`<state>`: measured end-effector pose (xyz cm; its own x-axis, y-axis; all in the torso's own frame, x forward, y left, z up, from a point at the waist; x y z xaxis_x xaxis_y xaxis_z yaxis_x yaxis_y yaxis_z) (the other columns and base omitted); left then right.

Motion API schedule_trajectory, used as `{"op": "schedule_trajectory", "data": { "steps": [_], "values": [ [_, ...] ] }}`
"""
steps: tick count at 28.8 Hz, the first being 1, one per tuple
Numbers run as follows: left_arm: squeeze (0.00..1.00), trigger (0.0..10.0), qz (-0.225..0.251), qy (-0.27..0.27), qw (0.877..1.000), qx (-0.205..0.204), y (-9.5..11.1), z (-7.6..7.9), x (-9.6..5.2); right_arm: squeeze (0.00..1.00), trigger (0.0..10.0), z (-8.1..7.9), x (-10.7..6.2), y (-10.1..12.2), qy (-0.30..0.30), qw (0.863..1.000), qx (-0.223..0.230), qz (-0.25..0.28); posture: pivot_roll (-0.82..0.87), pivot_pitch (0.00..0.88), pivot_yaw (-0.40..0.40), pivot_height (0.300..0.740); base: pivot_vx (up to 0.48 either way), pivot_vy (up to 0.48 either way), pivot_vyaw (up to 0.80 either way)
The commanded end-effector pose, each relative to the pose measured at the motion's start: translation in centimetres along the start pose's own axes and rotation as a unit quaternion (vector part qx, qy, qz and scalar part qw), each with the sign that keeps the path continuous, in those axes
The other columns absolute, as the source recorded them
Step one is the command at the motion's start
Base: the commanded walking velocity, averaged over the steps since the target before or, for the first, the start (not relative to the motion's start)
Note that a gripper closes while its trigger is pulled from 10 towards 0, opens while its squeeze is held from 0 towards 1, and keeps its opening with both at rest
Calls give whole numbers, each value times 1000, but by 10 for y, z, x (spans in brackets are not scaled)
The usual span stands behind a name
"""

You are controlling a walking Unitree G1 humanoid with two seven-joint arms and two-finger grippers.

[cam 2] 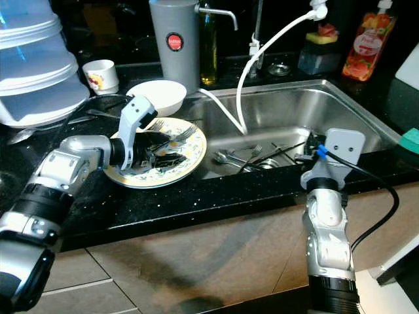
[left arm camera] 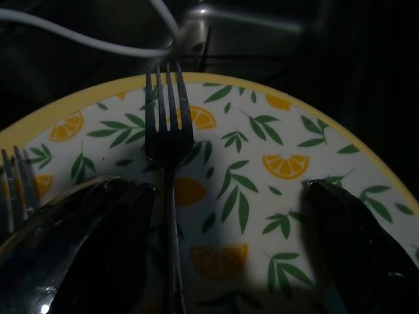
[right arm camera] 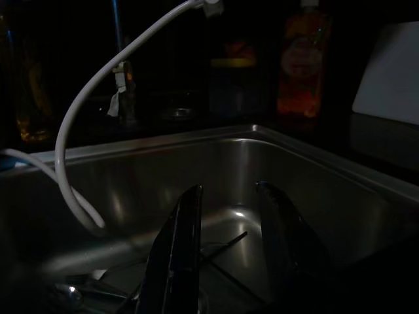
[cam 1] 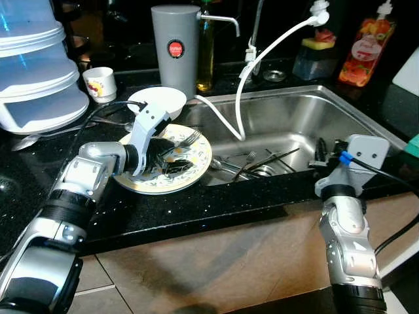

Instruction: Kitchen organization

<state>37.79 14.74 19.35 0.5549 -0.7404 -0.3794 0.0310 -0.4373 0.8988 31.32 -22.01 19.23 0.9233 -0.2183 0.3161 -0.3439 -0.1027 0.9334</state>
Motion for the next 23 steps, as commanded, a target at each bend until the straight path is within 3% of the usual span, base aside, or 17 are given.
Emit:
{"op": "schedule_trajectory", "data": {
  "steps": [1, 2, 8, 9, 12, 14, 15, 16, 17, 18, 19, 20, 23],
  "values": [
    [0, 8824, -108, -21, 993, -33, -52, 14, 7, 0, 10000, -1, 1, -1, -4, 1000, 1, 0, -5, 0, 35, 740, 0, 0, 0],
    [0, 5922, -116, -20, 993, -32, -55, 14, 6, 0, 10000, -1, 1, 0, -5, 1000, 2, 1, -6, 0, 36, 740, 0, 0, 0],
    [0, 5922, -123, -21, 992, -31, -57, 13, 6, 0, 10000, -1, 1, 0, -6, 1000, 3, 2, -6, 0, 36, 740, 0, 0, 0],
    [0, 0, -123, -21, 992, -32, -59, 12, 6, 0, 10000, -1, 0, 0, -6, 1000, 3, 1, -4, 0, 37, 740, 0, 0, 0],
    [0, 0, -123, -21, 992, -33, -60, 11, 6, 0, 10000, -1, 0, 0, -6, 1000, 2, 0, -4, 0, 37, 740, 0, 0, 0],
    [0, 0, -6, 15, 998, -63, -24, -3, 4, 0, 10000, 0, 2, 2, -7, 1000, 3, 2, -6, 0, 32, 740, 0, 0, 0],
    [0, 0, 85, 30, 992, -86, 6, -13, -2, 0, 10000, 0, 4, 4, -6, 1000, 3, 5, -7, 0, 30, 740, 0, 0, 0],
    [0, 0, 173, 37, 979, -105, 35, -21, -12, 0, 10000, -1, 6, 5, -4, 1000, 2, 8, -12, 0, 26, 740, 0, 0, 0],
    [0, 0, 188, 37, 976, -107, 40, -23, -13, 0, 10000, -1, 6, 6, -4, 1000, 2, 9, -12, 0, 26, 740, 0, 0, 0],
    [0, 3059, 218, 29, 970, -101, 53, -22, -18, 0, 10000, -1, 7, 6, -3, 1000, 3, 10, -7, 0, 24, 740, 0, 0, 0],
    [0, 3059, 240, 23, 966, -96, 63, -22, -23, 0, 10000, -1, 7, 7, -3, 1000, 4, 10, -7, 0, 24, 740, 0, 0, 0],
    [0, 10000, 267, 18, 960, -87, 75, -21, -27, 0, 10000, -3, 8, 8, -1, 1000, 4, 12, -7, 0, 24, 740, 0, 0, 0],
    [0, 10000, 294, 12, 953, -76, 88, -19, -33, 0, 10000, -5, 10, 10, 1, 1000, 6, 17, -15, 0, 26, 740, 0, 0, 0]
  ]
}}
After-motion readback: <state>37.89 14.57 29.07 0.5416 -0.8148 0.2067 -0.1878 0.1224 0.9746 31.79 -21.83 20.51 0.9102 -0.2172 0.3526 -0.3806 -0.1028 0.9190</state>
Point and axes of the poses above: a point about 5 cm out from each wrist's last joint towards the gripper, its own x axis pointing out of the wrist towards the gripper, its own y axis along the axis of the wrist's last joint, z = x × y, the point moved 1 cm from there along x, pointing out of the wrist towards the gripper, and after that the axes turned 10 degrees about x, right-handed, at the moved point
